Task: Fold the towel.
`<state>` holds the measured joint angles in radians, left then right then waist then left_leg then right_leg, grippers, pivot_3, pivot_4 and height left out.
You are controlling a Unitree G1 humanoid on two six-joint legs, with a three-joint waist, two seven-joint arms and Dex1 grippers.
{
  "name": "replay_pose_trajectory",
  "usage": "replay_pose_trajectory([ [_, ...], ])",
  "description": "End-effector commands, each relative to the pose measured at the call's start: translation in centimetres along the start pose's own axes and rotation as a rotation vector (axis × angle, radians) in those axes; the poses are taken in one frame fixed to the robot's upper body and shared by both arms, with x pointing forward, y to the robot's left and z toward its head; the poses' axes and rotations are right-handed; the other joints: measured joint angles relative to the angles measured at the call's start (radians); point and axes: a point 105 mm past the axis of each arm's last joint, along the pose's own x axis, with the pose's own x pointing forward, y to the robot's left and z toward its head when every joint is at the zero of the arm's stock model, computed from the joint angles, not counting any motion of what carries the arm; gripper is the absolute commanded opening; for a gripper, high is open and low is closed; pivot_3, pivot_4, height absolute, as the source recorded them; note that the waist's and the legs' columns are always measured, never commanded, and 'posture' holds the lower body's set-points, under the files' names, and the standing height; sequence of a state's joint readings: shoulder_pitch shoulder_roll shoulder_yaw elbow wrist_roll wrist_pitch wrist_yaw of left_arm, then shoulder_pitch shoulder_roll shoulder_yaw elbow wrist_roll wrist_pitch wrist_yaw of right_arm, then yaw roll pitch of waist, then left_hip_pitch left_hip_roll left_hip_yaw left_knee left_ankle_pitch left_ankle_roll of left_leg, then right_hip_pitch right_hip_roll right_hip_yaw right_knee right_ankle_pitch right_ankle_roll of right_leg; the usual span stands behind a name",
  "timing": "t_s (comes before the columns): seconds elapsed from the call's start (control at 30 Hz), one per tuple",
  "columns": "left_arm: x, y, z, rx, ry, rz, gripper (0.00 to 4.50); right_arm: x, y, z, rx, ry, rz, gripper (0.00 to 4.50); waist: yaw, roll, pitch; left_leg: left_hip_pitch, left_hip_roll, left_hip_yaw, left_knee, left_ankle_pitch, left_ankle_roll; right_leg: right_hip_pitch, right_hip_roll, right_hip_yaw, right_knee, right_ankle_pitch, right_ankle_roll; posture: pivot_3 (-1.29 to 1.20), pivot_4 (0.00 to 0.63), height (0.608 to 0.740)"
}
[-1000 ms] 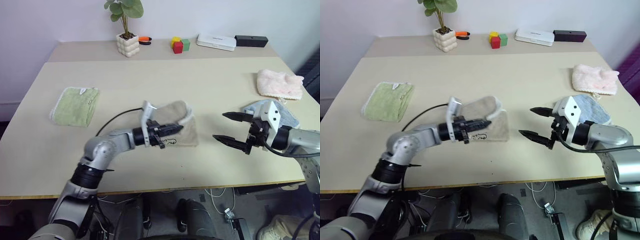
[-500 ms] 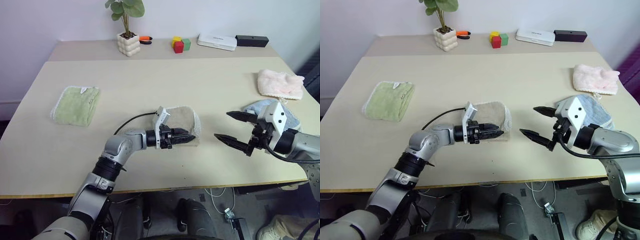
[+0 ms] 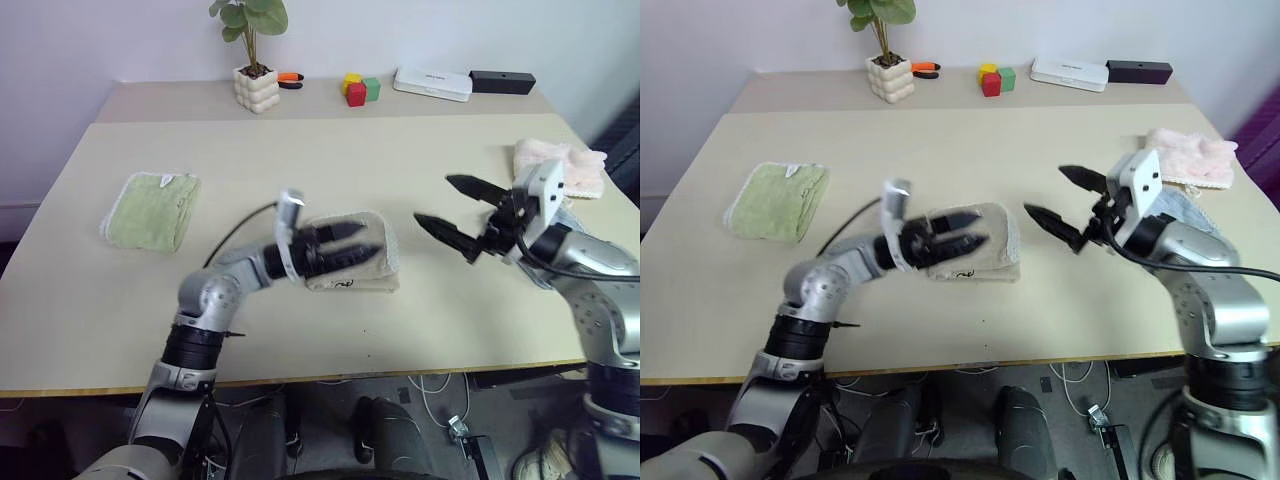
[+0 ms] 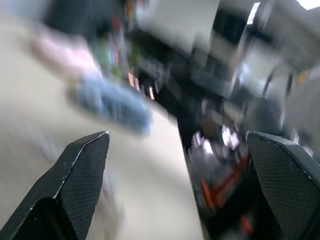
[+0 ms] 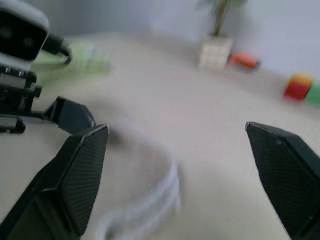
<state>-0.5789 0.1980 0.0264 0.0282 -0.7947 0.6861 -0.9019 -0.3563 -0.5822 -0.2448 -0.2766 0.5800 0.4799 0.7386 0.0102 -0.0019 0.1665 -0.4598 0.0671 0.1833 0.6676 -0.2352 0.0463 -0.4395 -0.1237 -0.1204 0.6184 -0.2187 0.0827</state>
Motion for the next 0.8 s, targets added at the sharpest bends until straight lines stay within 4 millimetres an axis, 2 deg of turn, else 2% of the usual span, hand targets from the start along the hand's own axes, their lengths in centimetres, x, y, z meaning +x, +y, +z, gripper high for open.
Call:
replay_pose_trajectory([
  [0.03,-1.3,1.2,3.7,-0.001,-0.198,0.089,3.62,1.6,0.2,1.3,0.03,-0.112,-0.083,4.5,0.0,0.0,0.0,0.0,0.0,0.0,0.0,0.0,0.0,0.0,0.0,0.0,0.0,0.0,0.0,0.0,0.15,0.74],
  [0.07,-1.9,1.8,4.6,-0.007,-0.264,0.129,3.2,2.2,0.3,1.2,0.047,-0.129,-0.112,3.95,0.0,0.0,0.0,0.0,0.0,0.0,0.0,0.001,-0.001,0.0,0.0,0.0,0.0,0.0,0.001,0.0,0.15,0.74],
  [0.13,-2.8,2.8,5.2,-0.013,-0.325,0.204,2.18,3.5,0.8,0.6,0.085,-0.139,-0.154,3.12,-0.002,0.0,0.0,0.0,-0.001,0.0,0.0,0.002,-0.003,0.001,0.0,0.0,0.0,0.001,0.003,0.0,0.15,0.74],
  [0.17,-3.0,3.1,5.2,-0.005,-0.337,0.234,1.69,4.0,1.1,0.2,0.11,-0.134,-0.165,2.7,-0.002,0.0,0.0,0.0,-0.001,0.0,0.0,0.002,-0.003,0.001,0.001,0.0,0.0,0.002,0.003,0.0,0.15,0.74],
  [0.27,-3.0,4.7,4.6,0.038,-0.351,0.363,0.09,5.8,2.7,-0.3,0.147,-0.144,-0.173,1.02,0.001,0.0,0.0,0.0,-0.002,0.0,0.0,0.003,-0.004,0.001,0.002,0.0,0.001,0.002,0.004,0.0,0.15,0.74],
  [0.33,-2.4,5.2,3.8,0.012,-0.357,0.398,0.0,7.0,3.9,-0.7,0.192,-0.143,-0.163,0.06,0.0,0.0,0.0,0.0,-0.002,0.001,0.0,0.003,-0.004,0.001,0.002,0.0,0.0,0.002,0.004,0.0,0.15,0.74],
  [0.43,-0.9,5.7,1.4,0.018,-0.281,0.452,0.0,8.5,4.3,-2.3,0.183,-0.068,-0.196,0.06,-0.001,0.0,0.0,0.0,-0.002,0.001,0.001,0.003,-0.004,0.001,0.002,0.0,0.0,0.002,0.004,0.0,0.15,0.74],
  [0.53,-0.4,6.9,-0.3,0.03,-0.223,0.549,0.0,9.2,3.9,-4.6,0.208,0.023,-0.261,0.06,-0.002,0.0,0.0,0.0,-0.002,0.001,0.0,0.003,-0.004,0.001,0.002,0.0,0.0,0.002,0.004,0.0,0.15,0.74],
  [0.63,0.0,7.4,-2.0,0.018,-0.153,0.594,0.0,9.1,3.7,-6.6,0.195,0.091,-0.305,0.06,-0.008,0.0,0.0,0.0,-0.002,0.001,0.0,0.003,-0.004,0.001,0.003,0.0,0.0,0.002,0.004,0.0,0.15,0.74],
  [0.7,-0.4,8.3,-3.0,0.016,-0.114,0.658,0.0,9.0,3.7,-7.8,0.215,0.109,-0.323,0.06,-0.012,0.0,0.0,0.0,-0.002,0.001,0.0,0.003,-0.005,0.001,0.003,0.0,0.001,0.002,0.004,0.0,0.15,0.74],
  [0.8,-1.1,9.1,-4.0,0.049,-0.055,0.723,0.0,7.9,3.5,-10.8,0.211,0.196,-0.369,0.06,-0.02,0.0,0.0,0.0,-0.001,0.001,-0.001,0.003,-0.005,0.001,0.004,0.0,0.001,0.002,0.004,0.0,0.15,0.74],
])
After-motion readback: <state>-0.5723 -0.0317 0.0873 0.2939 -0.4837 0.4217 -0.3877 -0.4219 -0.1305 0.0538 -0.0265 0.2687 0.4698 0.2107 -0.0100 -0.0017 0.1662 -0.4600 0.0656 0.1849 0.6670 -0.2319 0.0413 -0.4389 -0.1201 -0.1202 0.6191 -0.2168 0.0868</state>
